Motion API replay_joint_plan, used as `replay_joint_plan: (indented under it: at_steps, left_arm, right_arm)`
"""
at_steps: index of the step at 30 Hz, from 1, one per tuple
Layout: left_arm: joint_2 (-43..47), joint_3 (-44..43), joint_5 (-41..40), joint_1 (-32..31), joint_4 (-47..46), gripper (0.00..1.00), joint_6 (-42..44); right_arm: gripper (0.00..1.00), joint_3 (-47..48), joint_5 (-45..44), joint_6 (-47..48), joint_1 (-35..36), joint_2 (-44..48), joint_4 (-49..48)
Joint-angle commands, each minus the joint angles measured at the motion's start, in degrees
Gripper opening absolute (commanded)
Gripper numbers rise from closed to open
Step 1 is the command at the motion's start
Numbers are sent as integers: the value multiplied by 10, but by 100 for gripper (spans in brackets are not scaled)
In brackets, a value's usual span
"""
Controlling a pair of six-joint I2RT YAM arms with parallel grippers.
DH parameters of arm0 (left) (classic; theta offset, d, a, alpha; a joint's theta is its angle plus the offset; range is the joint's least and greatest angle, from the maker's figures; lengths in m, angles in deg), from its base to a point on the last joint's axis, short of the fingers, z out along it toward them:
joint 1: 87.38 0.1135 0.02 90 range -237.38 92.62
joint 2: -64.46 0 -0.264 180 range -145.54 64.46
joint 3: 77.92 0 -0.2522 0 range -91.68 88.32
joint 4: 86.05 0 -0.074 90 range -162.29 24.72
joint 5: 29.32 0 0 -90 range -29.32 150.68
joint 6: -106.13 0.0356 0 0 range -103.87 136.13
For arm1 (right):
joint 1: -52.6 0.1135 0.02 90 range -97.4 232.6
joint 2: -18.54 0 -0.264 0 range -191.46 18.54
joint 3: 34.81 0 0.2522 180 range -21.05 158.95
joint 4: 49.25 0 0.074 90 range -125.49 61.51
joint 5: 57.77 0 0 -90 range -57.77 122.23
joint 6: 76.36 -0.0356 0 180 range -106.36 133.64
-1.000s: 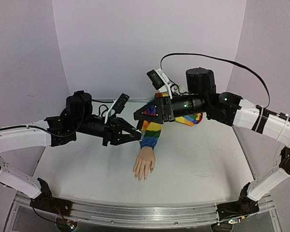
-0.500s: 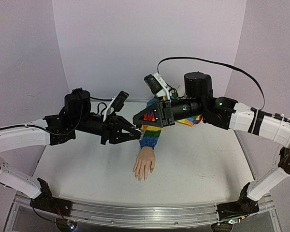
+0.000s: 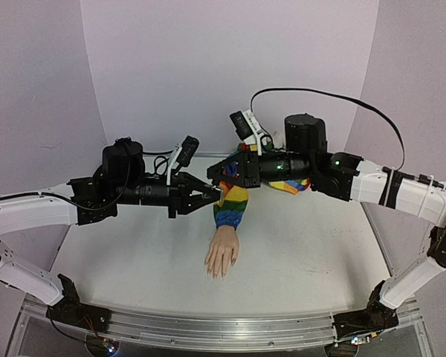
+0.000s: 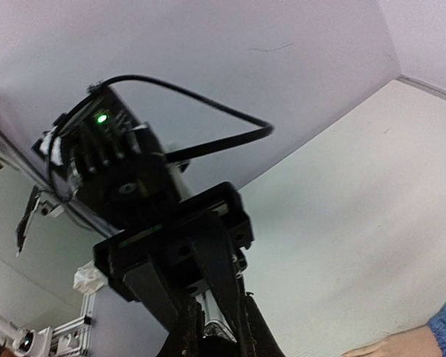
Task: Paint the nails
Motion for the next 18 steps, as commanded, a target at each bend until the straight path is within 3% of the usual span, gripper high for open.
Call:
replay_joint_plan:
  at_steps: [1,5,7,11,16,18]
  left_arm:
    - [-25,-70,-261,13,-56,0,53]
    - [-96,-134,-386,13,-62,0,96]
    - [-133,-160,-418,13,-76,0,107]
    - [-166,-177,-394,13,-95,0,90]
    - [-150,-126,-365,10,-103,0,54]
    - [-134,-95,-349,10,-102,0,43]
  right_arm:
    - [0,-8,-155,-16,52,-18,37]
    - [0,22,-393,-105,98,-66,116]
    - [0,27,-426,-162,112,-95,112]
    - [0,68,-470,-214,142,-140,120]
    - [0,75,-492,-202,148,-130,119]
    - [5,66,-500,-178,148,-112,119]
